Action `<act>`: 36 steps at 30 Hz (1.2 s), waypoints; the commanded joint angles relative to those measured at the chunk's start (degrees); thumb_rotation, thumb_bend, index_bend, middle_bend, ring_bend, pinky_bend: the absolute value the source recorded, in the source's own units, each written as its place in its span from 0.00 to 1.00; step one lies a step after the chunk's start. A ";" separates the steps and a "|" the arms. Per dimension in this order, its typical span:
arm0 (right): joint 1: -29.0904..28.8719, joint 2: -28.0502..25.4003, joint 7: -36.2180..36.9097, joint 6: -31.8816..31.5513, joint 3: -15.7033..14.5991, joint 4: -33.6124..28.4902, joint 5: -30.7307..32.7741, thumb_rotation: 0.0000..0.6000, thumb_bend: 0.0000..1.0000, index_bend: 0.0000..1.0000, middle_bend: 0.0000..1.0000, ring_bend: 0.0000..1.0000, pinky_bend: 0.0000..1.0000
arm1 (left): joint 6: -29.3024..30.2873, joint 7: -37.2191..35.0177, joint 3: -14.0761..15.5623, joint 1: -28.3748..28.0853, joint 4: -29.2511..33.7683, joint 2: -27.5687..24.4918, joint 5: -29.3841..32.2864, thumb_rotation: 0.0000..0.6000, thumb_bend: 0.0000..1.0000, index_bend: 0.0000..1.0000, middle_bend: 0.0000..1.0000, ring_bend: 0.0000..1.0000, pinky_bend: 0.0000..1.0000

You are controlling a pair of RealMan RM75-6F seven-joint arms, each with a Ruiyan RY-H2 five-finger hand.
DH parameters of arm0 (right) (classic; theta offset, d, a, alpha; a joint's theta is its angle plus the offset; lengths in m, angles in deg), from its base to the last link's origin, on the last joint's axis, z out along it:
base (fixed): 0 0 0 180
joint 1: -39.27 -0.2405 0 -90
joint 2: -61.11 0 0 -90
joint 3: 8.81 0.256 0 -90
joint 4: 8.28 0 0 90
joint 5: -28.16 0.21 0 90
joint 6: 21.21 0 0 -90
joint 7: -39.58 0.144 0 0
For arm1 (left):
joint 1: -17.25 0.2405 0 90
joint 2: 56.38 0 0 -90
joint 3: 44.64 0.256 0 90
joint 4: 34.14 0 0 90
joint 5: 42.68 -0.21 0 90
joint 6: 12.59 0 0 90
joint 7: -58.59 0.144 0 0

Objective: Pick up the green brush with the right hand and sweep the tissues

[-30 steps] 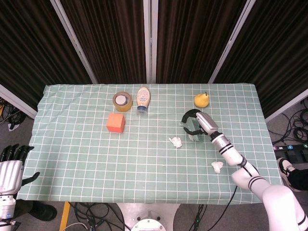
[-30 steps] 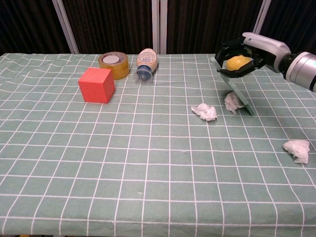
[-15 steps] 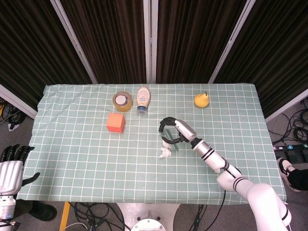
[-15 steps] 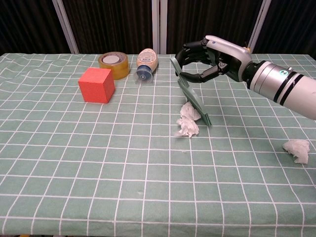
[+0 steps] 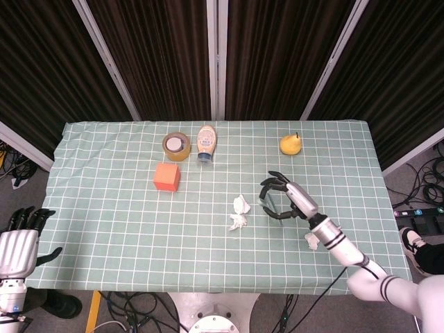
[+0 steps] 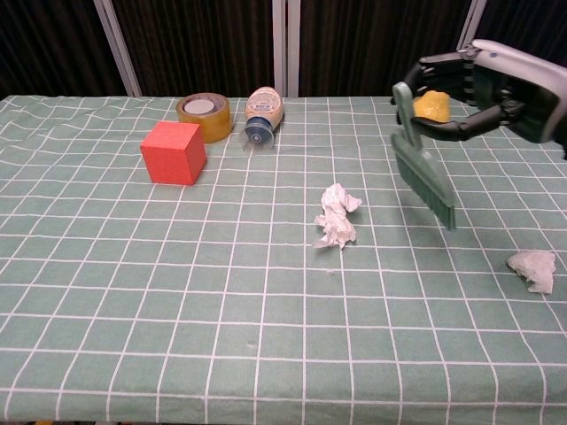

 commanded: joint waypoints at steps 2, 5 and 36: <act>9.59 -9.17 -10.22 -4.40 -3.27 -12.78 4.26 1.00 0.39 0.61 0.54 0.24 0.04 | -0.45 -0.59 -0.09 -0.38 -0.78 0.47 -0.07 1.00 0.06 0.24 0.20 0.12 0.12; 12.66 -10.87 -10.28 -6.30 -4.09 -14.81 4.79 1.00 0.40 0.61 0.54 0.24 0.04 | -0.92 -0.84 -0.03 -0.72 -1.19 0.59 -0.26 1.00 0.06 0.24 0.20 0.12 0.12; 5.95 9.55 -15.11 7.90 8.01 -4.08 8.75 1.00 0.42 0.60 0.53 0.23 0.03 | -0.71 -4.44 0.74 0.09 -4.22 2.11 0.27 1.00 0.06 0.24 0.20 0.12 0.12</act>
